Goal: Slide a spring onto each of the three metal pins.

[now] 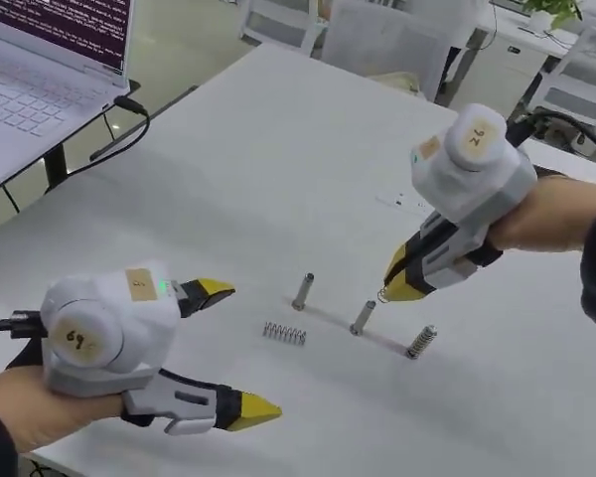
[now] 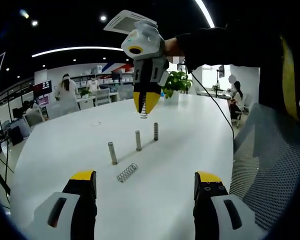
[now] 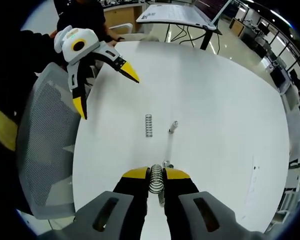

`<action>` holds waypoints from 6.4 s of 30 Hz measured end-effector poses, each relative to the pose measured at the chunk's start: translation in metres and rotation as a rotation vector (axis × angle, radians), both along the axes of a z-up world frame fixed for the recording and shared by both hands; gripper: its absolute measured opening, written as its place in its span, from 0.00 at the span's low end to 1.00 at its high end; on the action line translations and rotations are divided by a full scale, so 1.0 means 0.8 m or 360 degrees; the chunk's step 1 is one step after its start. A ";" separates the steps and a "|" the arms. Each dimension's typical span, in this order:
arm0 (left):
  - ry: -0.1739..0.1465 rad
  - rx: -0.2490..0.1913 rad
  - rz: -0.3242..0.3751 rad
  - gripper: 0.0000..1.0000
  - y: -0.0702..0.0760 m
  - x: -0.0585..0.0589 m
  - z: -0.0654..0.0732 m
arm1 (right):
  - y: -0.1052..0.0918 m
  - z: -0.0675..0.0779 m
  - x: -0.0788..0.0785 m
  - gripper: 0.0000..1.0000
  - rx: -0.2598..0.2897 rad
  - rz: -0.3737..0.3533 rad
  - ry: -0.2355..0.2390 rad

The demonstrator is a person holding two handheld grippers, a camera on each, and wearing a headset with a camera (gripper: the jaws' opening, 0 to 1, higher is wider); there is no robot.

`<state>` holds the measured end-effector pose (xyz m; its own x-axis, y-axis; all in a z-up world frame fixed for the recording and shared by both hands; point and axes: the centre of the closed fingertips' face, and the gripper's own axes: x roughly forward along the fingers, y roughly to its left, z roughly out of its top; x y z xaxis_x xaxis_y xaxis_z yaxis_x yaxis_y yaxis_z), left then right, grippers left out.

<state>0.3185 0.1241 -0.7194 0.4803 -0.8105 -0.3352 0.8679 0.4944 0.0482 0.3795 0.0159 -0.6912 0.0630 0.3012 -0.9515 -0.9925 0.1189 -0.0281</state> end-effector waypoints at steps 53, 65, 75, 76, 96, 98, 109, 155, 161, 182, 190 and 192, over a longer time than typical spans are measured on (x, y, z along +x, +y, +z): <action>0.0055 -0.0016 0.0045 0.72 0.008 0.009 -0.012 | -0.013 -0.054 0.031 0.08 -0.0110 0.0001 0.0073; 0.0060 -0.0015 0.0050 0.70 0.009 0.008 -0.013 | -0.012 -0.070 0.029 0.08 -0.0117 -0.0008 0.0079; 0.0058 -0.0012 0.0048 0.69 0.010 0.009 -0.013 | -0.009 -0.087 0.026 0.08 -0.0132 -0.0008 0.0081; 0.0060 -0.0011 0.0048 0.69 0.010 0.009 -0.014 | -0.009 -0.088 0.026 0.08 -0.0133 -0.0009 0.0075; 0.0068 0.0011 0.0027 0.65 0.008 0.008 -0.014 | -0.014 -0.119 0.033 0.09 -0.0131 -0.0056 0.0055; 0.0073 0.0013 0.0023 0.65 0.007 0.008 -0.015 | -0.013 -0.120 0.034 0.09 -0.0121 -0.0058 0.0052; 0.0075 0.0023 0.0013 0.63 0.006 0.009 -0.017 | -0.012 -0.117 0.036 0.12 -0.0087 -0.0073 0.0036; 0.0076 0.0037 0.0000 0.60 0.007 0.011 -0.015 | 0.074 -0.108 -0.008 0.14 0.0080 0.0083 0.0073; 0.0083 0.0035 0.0005 0.59 0.009 0.009 -0.016 | 0.078 -0.117 -0.006 0.14 0.0057 0.0099 0.0048; 0.0093 0.0036 0.0019 0.58 0.014 0.010 -0.020 | 0.076 -0.136 -0.008 0.09 -0.0022 0.0170 0.0018; 0.0079 0.0043 0.0004 0.56 0.009 0.012 -0.017 | 0.078 -0.111 -0.025 0.08 -0.0018 0.0226 0.0020; 0.0073 0.0046 -0.0002 0.55 0.006 0.013 -0.015 | 0.080 -0.106 -0.030 0.08 -0.0012 0.0236 0.0025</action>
<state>0.3285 0.1293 -0.7317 0.4627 -0.8009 -0.3800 0.8702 0.4922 0.0222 0.3558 0.0800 -0.7761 0.0037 0.2988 -0.9543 -0.9995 -0.0291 -0.0129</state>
